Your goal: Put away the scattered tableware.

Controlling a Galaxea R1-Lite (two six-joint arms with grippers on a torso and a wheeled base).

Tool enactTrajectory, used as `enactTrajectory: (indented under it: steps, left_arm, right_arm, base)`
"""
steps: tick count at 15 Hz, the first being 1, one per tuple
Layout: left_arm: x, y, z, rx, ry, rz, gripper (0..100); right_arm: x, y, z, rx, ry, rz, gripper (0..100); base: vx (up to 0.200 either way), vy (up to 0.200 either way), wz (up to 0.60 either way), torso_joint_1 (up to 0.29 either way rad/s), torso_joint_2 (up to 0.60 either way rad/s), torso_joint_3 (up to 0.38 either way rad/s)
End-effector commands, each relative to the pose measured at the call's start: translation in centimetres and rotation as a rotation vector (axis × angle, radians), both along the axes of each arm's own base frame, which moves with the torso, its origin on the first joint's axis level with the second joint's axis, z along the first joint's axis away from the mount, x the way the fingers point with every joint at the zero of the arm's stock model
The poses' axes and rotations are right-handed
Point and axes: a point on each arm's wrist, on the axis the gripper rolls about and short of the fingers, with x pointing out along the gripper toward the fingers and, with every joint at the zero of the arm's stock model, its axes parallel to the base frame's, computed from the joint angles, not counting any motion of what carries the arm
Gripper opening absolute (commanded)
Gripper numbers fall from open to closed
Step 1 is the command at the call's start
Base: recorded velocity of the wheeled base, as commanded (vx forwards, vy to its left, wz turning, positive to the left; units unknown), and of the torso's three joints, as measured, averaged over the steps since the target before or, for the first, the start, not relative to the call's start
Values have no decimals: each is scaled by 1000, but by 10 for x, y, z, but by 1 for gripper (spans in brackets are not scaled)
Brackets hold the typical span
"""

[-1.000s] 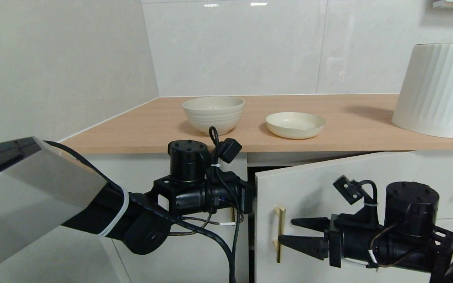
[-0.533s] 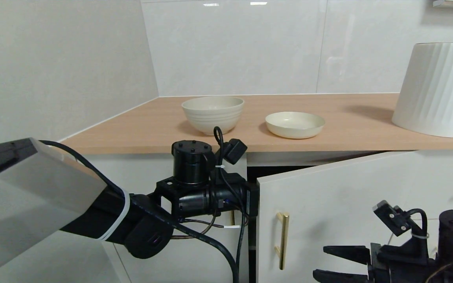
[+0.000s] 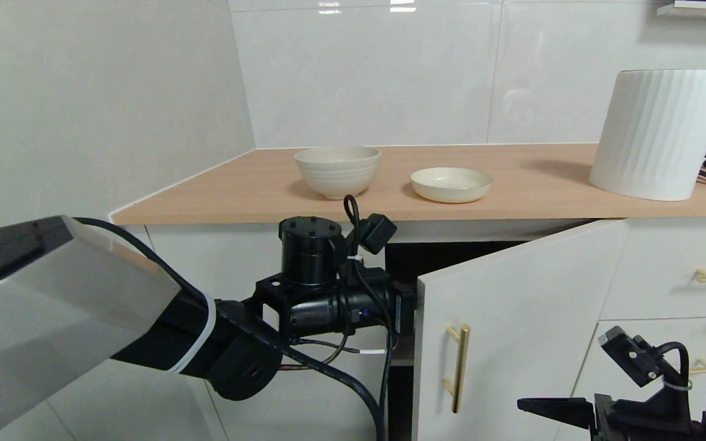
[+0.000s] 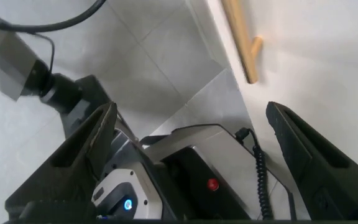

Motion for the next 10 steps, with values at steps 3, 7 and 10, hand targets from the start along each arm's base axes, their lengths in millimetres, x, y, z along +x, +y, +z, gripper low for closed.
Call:
enactTrajectory:
  steps: [3, 7, 10]
  left_arm:
    - [-3, -5, -2, 7, -2, 10, 0]
    - [-7, -8, -2, 11, 1, 10, 0]
    - [-5, -12, -5, 12, 2, 6, 0]
  right_arm:
    - [-3, -1, 5, 13, -20, 2, 100]
    - [-4, -2, 6, 17, -27, 3, 100]
    - [-4, -2, 7, 19, -30, 3, 100]
  base:
    - [0, 0, 0, 0, 0, 0]
    - [-100, 0, 0, 1, 0, 1]
    - [-67, 0, 0, 4, 2, 1]
